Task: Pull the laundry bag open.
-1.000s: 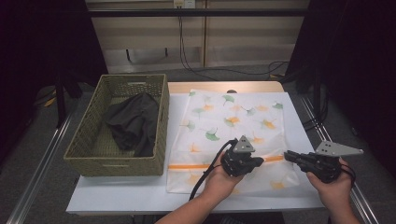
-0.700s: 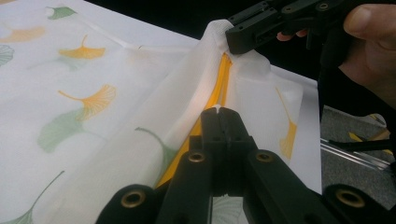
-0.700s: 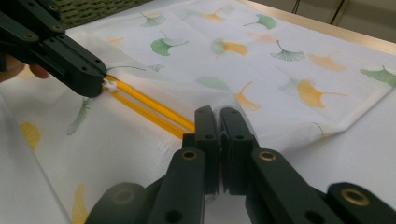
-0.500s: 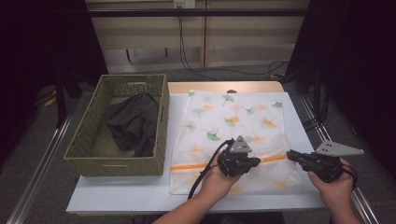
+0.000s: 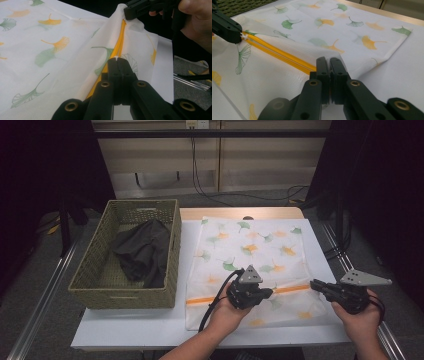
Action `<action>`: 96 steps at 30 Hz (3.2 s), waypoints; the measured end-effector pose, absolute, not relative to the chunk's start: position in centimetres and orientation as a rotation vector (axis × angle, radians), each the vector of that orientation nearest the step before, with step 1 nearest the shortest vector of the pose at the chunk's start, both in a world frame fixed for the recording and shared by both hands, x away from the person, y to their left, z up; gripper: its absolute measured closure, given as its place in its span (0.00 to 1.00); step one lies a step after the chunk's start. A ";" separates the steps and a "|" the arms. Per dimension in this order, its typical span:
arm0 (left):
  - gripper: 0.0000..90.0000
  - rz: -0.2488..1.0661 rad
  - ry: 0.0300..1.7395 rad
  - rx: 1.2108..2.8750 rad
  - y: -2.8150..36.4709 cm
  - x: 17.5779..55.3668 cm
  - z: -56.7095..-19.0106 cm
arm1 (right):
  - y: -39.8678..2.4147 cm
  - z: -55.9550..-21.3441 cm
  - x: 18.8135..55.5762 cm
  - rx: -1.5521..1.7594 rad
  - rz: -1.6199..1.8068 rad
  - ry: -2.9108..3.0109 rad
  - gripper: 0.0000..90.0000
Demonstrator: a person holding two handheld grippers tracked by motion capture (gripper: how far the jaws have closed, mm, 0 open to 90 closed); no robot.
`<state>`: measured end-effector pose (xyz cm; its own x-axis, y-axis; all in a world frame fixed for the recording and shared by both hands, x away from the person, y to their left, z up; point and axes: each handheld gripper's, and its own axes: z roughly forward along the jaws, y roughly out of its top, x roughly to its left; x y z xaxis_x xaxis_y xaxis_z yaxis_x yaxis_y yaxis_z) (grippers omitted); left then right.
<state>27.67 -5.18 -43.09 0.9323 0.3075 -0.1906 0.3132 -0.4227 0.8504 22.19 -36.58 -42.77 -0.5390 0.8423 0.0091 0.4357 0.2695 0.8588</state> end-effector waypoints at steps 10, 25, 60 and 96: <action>1.00 0.017 0.462 2.046 -3.6 27.8 -43.0 | -36.8 -42.7 22.7 1.146 1.167 2.080 0.97; 1.00 0.028 0.468 2.049 -0.9 27.7 -43.0 | -37.1 -42.8 23.3 1.173 1.144 2.060 0.97; 1.00 0.067 0.534 2.072 5.7 27.2 -42.9 | -38.1 -43.3 23.2 1.227 1.130 2.036 0.97; 1.00 0.148 0.644 2.049 10.9 26.2 -43.0 | -39.3 -43.4 22.9 1.259 1.096 2.012 0.97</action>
<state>26.20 10.90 -43.02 0.8541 0.4983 -0.1488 0.3838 -0.4108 0.8270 22.92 -39.33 -43.42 -0.4320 0.9018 -0.0110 0.4802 0.2403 0.8436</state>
